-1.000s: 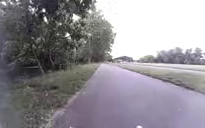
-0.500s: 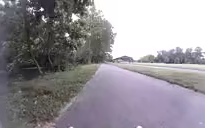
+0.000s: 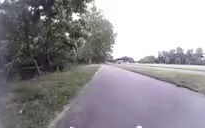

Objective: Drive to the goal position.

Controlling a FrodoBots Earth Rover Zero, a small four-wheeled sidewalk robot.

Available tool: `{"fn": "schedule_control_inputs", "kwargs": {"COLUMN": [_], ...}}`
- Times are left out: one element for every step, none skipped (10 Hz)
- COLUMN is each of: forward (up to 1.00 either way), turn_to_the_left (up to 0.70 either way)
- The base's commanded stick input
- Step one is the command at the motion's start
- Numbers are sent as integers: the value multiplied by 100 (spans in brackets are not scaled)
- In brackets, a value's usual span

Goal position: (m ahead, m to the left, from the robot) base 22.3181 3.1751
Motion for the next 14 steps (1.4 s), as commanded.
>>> {"fn": "schedule_control_inputs", "kwargs": {"forward": [70,70,70,70,70,70,70,70,70,70,70,70,70,70], "turn_to_the_left": [0,0,0,0,0,-1,-1,-1,0,-1,-1,-1,-1,0]}}
